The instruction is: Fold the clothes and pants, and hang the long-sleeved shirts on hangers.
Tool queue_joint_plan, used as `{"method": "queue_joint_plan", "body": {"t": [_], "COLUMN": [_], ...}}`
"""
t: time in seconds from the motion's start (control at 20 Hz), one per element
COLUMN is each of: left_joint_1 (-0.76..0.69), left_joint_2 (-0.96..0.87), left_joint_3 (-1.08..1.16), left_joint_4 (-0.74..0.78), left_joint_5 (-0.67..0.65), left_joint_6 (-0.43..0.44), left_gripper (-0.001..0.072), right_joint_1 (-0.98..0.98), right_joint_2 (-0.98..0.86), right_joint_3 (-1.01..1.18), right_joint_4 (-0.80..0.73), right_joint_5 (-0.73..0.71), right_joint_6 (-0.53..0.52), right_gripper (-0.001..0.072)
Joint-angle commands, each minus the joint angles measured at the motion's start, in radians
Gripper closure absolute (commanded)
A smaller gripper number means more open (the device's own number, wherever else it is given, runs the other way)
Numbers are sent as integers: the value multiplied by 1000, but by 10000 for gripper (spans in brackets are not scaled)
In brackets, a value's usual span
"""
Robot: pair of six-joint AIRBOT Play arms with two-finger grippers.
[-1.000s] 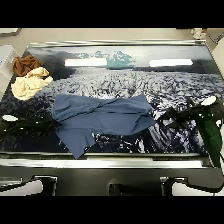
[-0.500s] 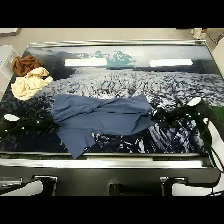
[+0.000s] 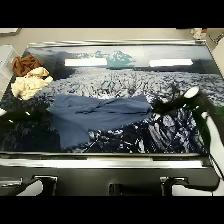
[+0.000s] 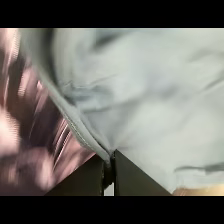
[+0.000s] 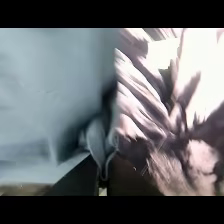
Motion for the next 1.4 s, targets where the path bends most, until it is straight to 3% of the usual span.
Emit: {"method": "queue_joint_plan", "body": {"t": [0.0, 0.25, 0.45, 0.7, 0.8, 0.9, 1.05, 1.15, 1.25, 1.35], "left_joint_1": [0, 0, 0, 0, 0, 0, -3, -39, -103, -171], "left_joint_2": [175, 415, 564, 610, 596, 558, 437, 356, 291, 206], "left_joint_3": [301, 839, 889, 918, 928, 927, 843, 668, 415, 193], "left_joint_4": [-2, 2, 2, 3, 3, 32, 1, 3, 3, 3], "left_joint_5": [39, 165, 186, 292, 271, 150, -209, -327, -244, -61], "left_joint_6": [18, 17, -62, -62, -63, -125, -144, -140, -107, -98], "left_gripper": [687, 686, 687, 688, 688, 688, 688, 688, 688, 688], "right_joint_1": [3, 3, 3, 3, 3, 3, 3, 4, 5, 5], "right_joint_2": [175, 531, 743, 829, 825, 799, 658, 516, 379, 238], "right_joint_3": [276, 636, 644, 653, 665, 665, 646, 557, 389, 225], "right_joint_4": [-163, -325, -364, -429, -450, -461, -428, -404, -403, -394], "right_joint_5": [6, -188, -189, -214, -201, -108, 297, 492, 479, 330], "right_joint_6": [-24, -24, -10, 69, 95, 98, 142, 135, 99, 101], "right_gripper": [673, 672, 672, 673, 673, 673, 672, 672, 673, 673]}}
